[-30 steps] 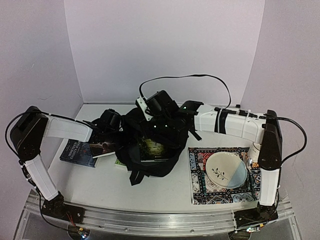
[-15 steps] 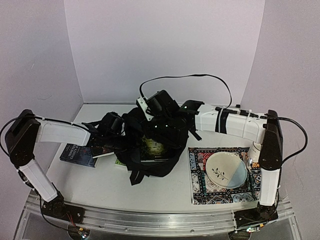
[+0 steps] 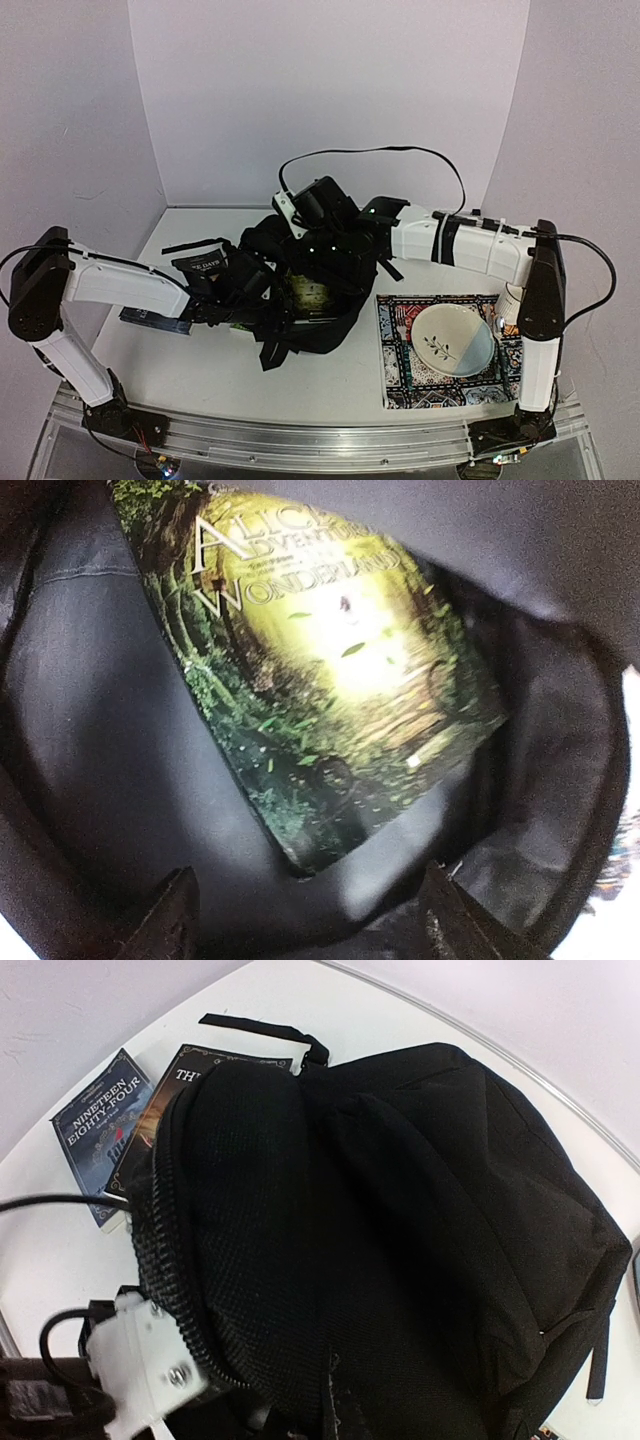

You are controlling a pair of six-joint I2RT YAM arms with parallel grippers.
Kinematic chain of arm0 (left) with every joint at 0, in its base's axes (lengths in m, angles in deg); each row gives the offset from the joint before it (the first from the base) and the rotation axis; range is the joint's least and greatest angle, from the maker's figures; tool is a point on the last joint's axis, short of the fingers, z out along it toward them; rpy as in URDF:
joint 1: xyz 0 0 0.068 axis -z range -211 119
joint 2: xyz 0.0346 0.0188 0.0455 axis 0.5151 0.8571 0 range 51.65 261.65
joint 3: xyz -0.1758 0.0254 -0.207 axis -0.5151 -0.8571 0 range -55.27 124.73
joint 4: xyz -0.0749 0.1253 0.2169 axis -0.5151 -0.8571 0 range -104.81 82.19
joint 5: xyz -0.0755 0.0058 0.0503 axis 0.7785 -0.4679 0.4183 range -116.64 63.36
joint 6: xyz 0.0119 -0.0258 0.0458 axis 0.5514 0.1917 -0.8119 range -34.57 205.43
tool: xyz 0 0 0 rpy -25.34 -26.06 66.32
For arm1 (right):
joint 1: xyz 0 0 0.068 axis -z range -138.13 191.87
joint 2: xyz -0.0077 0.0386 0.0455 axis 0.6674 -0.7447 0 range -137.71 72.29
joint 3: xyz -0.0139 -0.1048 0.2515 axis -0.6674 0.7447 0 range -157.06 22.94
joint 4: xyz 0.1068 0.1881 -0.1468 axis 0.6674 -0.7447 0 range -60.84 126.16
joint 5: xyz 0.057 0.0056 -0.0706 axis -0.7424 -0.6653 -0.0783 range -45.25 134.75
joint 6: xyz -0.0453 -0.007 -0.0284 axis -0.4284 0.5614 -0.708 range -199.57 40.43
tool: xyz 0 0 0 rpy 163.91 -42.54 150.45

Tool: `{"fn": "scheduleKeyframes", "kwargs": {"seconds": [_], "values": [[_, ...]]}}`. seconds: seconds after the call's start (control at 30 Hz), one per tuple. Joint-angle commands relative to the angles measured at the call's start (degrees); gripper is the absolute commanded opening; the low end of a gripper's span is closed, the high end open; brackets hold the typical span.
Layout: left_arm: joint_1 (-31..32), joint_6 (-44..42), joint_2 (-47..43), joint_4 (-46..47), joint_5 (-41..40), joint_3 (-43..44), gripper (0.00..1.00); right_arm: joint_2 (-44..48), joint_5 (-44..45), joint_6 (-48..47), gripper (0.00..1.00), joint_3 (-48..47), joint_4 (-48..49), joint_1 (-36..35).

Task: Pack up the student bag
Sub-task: Adjust the book in the largest pocket of the bag.

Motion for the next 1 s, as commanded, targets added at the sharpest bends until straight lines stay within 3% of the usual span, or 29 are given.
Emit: {"fn": "scheduleKeyframes", "kwargs": {"seconds": [0.0, 0.37, 0.53, 0.7, 0.97], "values": [[1.9, -5.1, 1.9, -2.2, -8.6, 1.6, 0.80, 1.7, -0.3, 0.1, 0.00, -3.2, 0.3, -0.3], [7.0, -11.0, 8.0, -4.7, -13.4, 3.7, 0.90, 1.4, -0.4, 0.1, 0.00, -3.9, 0.1, -0.3], [7.0, -8.7, 10.7, -8.9, -22.8, 7.0, 0.92, 1.2, -1.2, 0.2, 0.00, -4.3, -0.1, -0.3], [5.5, -4.0, 11.6, -12.0, -28.9, 10.9, 0.93, 1.9, -2.6, 0.1, 0.00, -3.9, -0.4, -0.3], [0.1, -1.6, 12.6, -11.6, -27.8, 15.4, 0.92, 3.4, -3.8, -0.2, 0.00, -2.9, -0.4, -0.3]]}}
